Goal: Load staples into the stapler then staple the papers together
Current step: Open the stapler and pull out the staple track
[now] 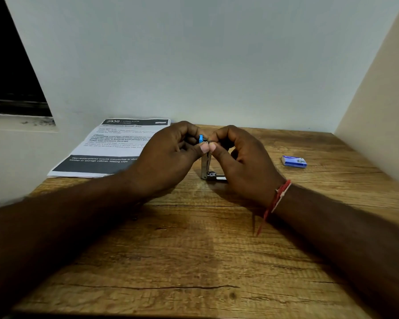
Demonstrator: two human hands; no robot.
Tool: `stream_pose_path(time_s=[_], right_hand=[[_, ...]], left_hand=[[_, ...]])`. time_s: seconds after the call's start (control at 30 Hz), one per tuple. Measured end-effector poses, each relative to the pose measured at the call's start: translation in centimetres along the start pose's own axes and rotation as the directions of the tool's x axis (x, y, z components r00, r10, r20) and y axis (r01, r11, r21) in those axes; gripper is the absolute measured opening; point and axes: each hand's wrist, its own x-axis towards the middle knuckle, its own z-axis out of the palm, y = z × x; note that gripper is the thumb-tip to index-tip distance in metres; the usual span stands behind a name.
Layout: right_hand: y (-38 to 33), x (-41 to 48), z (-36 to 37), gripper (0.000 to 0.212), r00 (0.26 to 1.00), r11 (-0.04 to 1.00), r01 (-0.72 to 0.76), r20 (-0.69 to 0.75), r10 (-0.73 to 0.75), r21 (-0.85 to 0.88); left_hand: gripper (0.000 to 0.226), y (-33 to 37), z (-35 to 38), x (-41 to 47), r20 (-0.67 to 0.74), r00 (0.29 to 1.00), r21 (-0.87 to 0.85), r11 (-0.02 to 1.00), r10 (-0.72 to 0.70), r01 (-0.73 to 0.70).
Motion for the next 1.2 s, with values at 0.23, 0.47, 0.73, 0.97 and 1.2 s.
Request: stream_pose_path(time_s=[0.23,0.47,0.73,0.97,1.2], right_hand=[[0.0,-0.1,0.2,0.008,1.0,1.0,-0.002,0.001,0.002,0.005],[-0.2,0.0,0.0,0.006,0.999,0.999,-0.032,-0.015,0.032,0.016],[1.2,0.9,-1.3,0.006,0.988,0.988,-0.15,-0.015,0.151,0.041],[3.4,1.8,-2.7,0.008,0.975,0.966,-0.22,0.0,0.222,0.138],[4.2,1.9,-3.0,0.011,0.963,0.924,-0.267,0.034,0.269,0.273]], left_hand=[[0.022,-0.2,0.0,0.1,-0.006,1.0,0.002,1.0,0.005,-0.005],[0.014,-0.2,-0.4,0.3,-0.034,0.999,0.02,0.999,-0.031,0.032],[0.016,-0.5,-1.8,1.3,-0.015,1.0,0.16,0.987,-0.02,0.022],[0.023,-0.3,-3.1,1.4,0.115,0.99,0.325,0.945,-0.077,0.035],[0.014,-0.1,-3.3,1.3,0.139,0.973,0.439,0.892,-0.186,0.108]])
